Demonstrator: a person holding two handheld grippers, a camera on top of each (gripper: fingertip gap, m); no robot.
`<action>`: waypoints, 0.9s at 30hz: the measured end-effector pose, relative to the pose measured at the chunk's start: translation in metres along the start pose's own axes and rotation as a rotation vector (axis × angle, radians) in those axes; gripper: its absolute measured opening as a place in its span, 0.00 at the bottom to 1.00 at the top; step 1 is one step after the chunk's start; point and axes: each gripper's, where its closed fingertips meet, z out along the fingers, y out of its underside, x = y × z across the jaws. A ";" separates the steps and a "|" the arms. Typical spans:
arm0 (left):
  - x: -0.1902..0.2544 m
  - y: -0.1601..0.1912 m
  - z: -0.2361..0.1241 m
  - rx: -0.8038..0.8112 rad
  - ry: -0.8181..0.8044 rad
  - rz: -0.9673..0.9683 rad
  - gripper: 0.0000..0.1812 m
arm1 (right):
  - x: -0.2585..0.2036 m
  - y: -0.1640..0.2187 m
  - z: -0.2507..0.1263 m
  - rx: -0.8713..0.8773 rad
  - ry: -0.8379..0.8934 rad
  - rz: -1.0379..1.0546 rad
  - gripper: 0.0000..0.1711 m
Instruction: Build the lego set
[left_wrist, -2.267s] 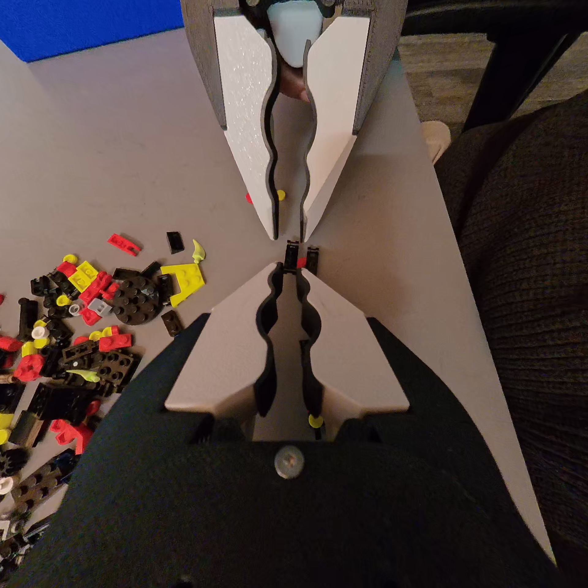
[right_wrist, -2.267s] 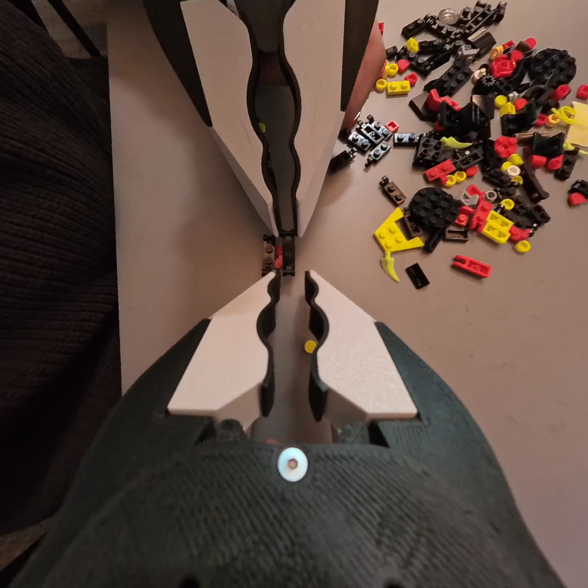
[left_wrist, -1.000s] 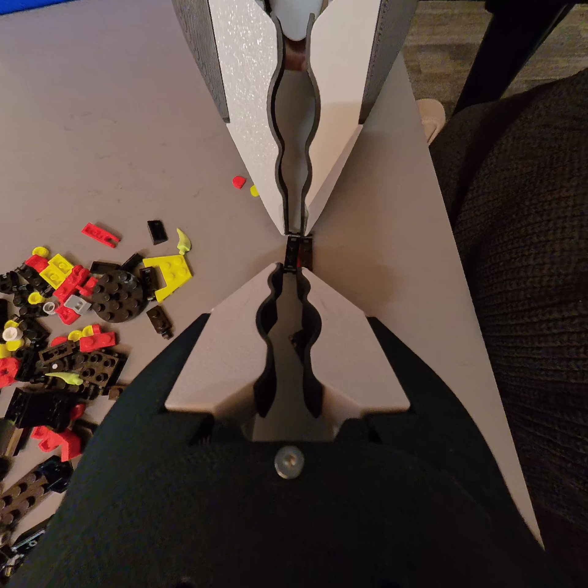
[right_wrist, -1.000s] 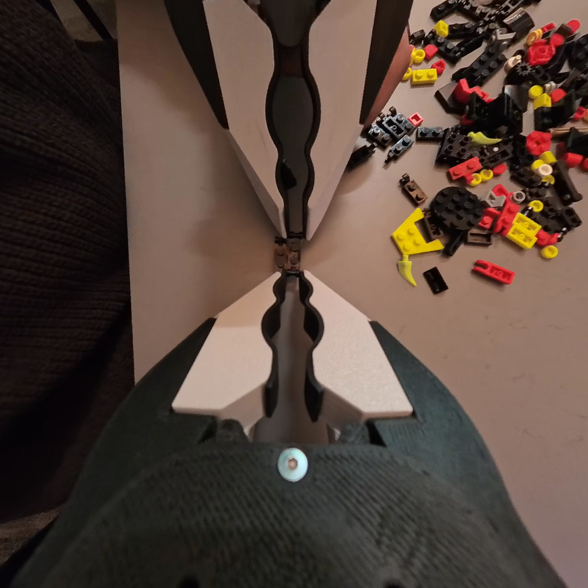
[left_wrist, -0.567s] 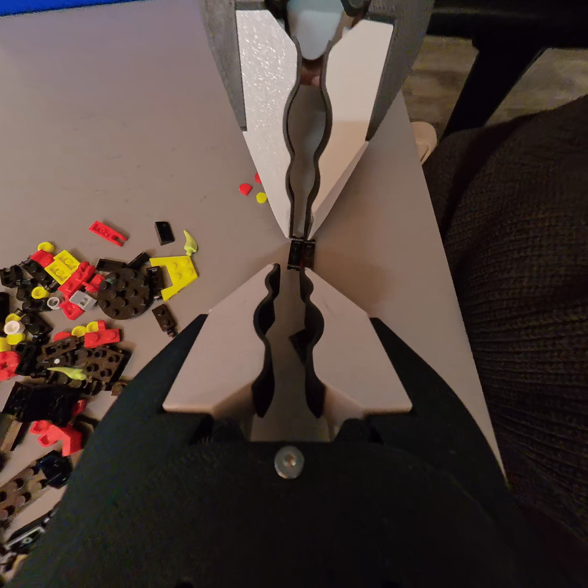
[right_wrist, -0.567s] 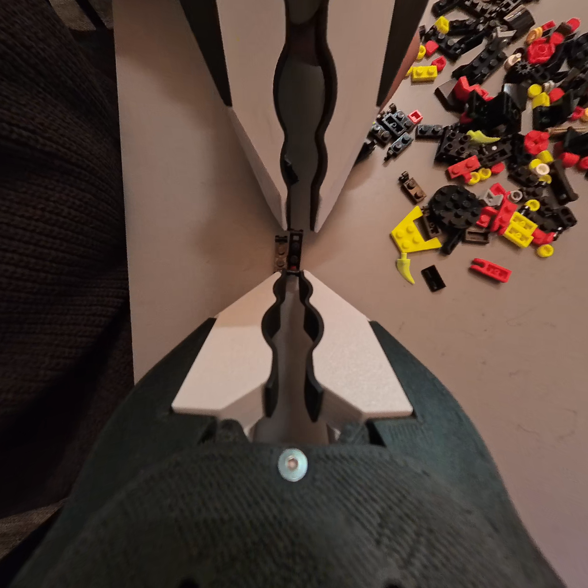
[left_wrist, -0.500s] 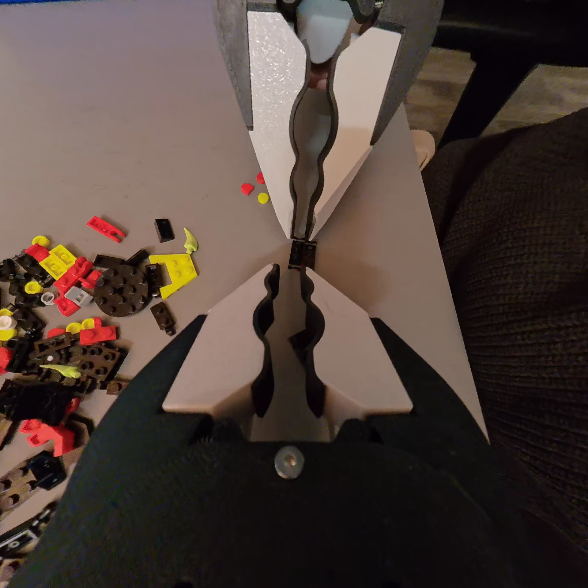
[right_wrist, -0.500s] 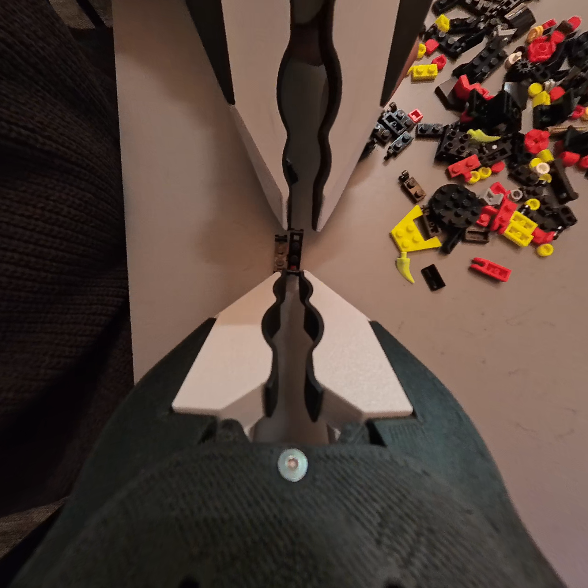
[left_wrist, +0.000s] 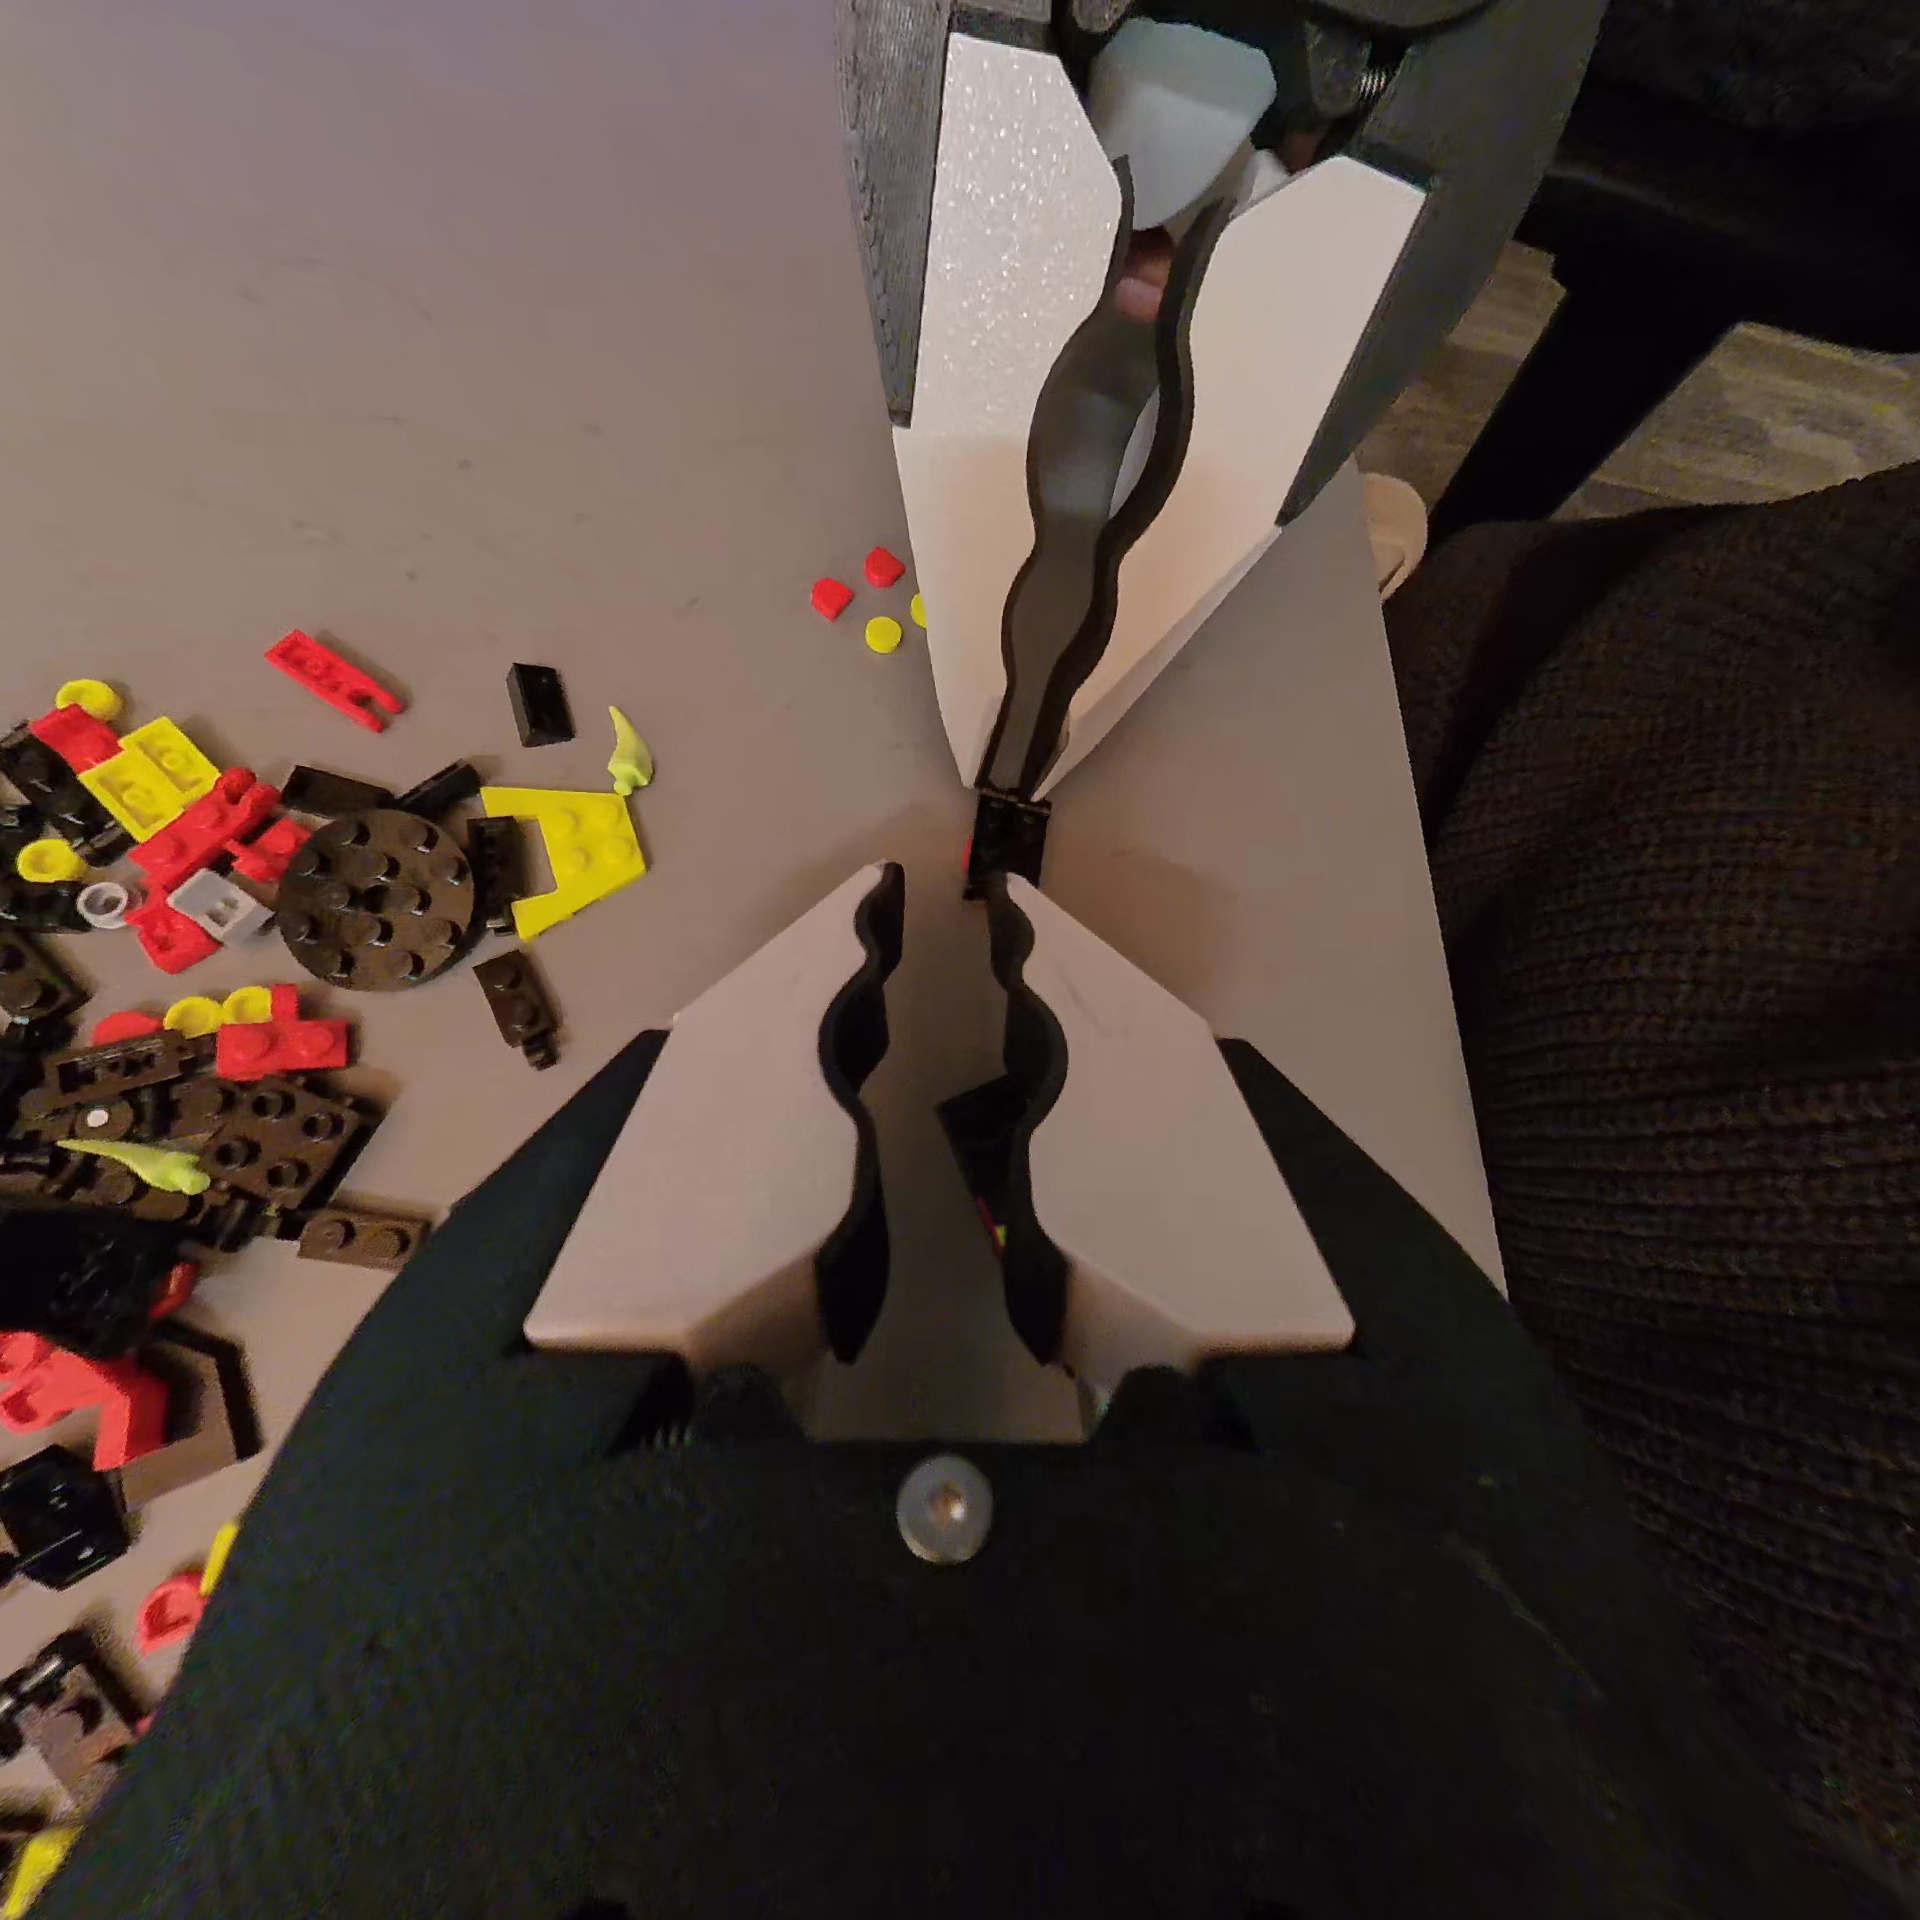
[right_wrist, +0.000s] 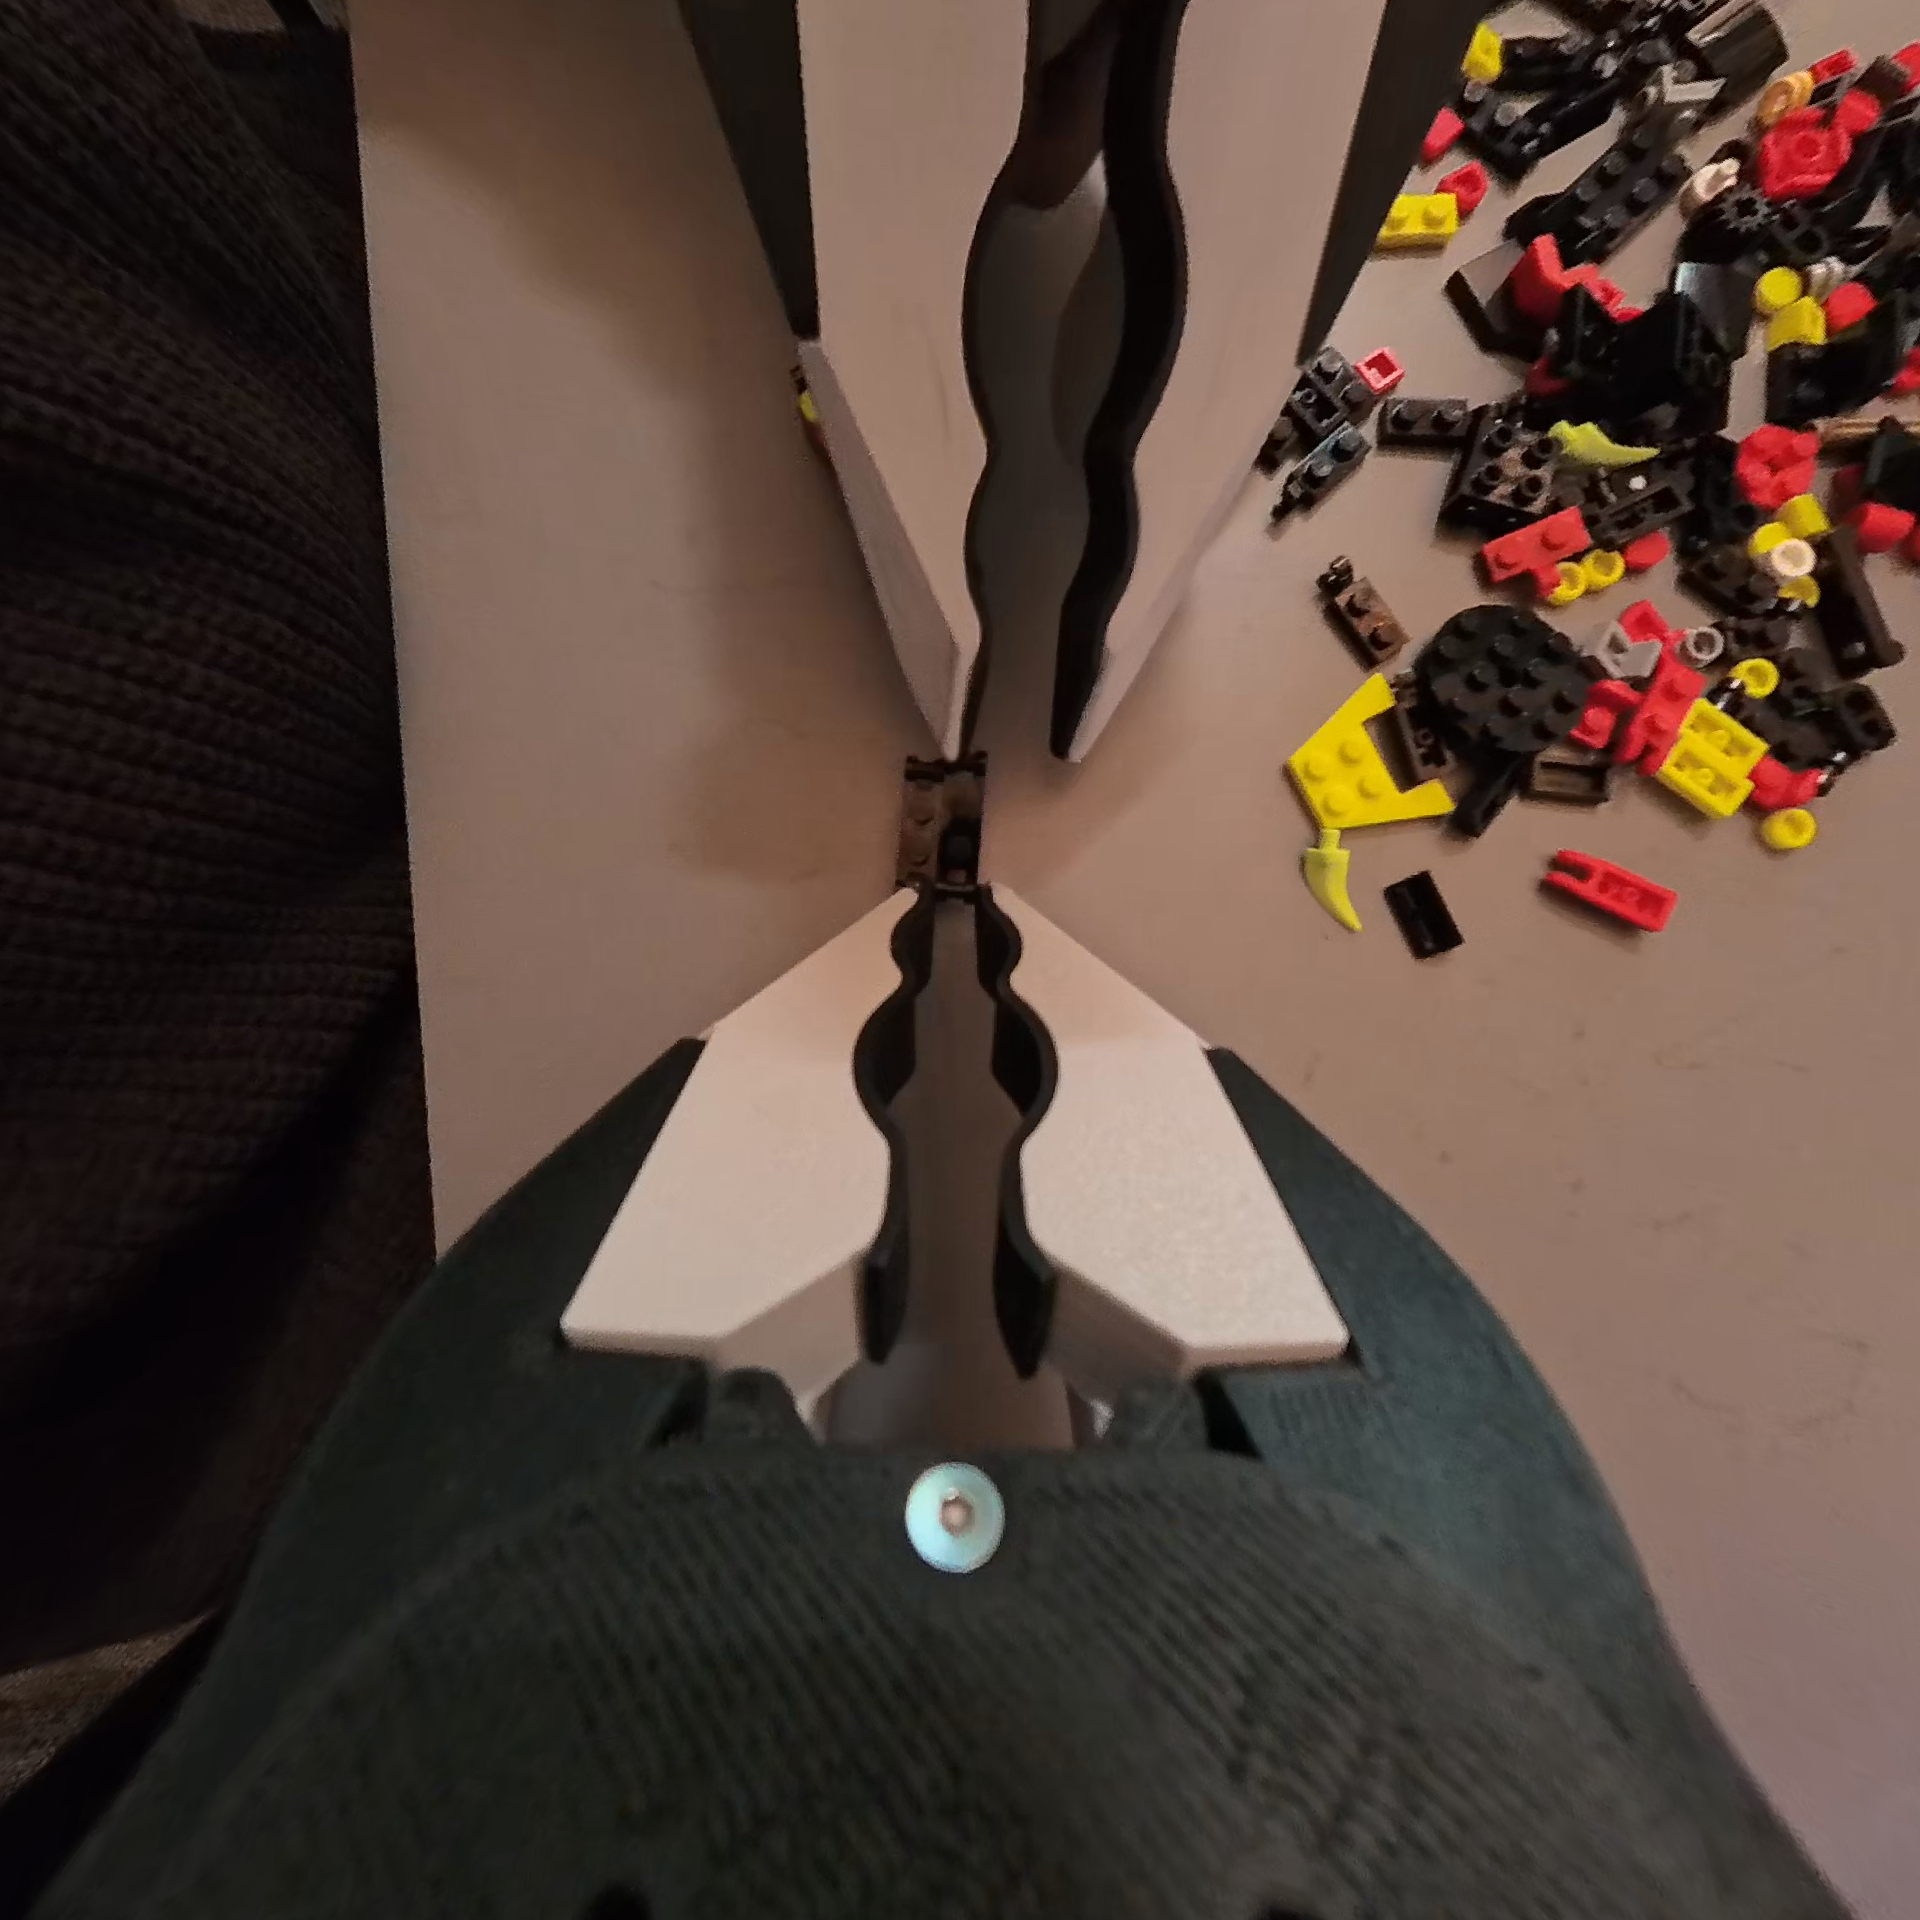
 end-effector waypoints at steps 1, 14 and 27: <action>0.001 0.000 0.001 -0.002 0.000 0.004 0.08 | 0.000 0.000 0.000 -0.003 0.000 -0.001 0.04; -0.003 0.002 0.003 -0.021 -0.032 0.015 0.06 | 0.000 -0.001 0.001 -0.010 0.009 -0.011 0.04; 0.003 0.003 0.003 -0.035 -0.016 0.028 0.07 | 0.000 -0.001 0.001 -0.021 -0.004 -0.046 0.04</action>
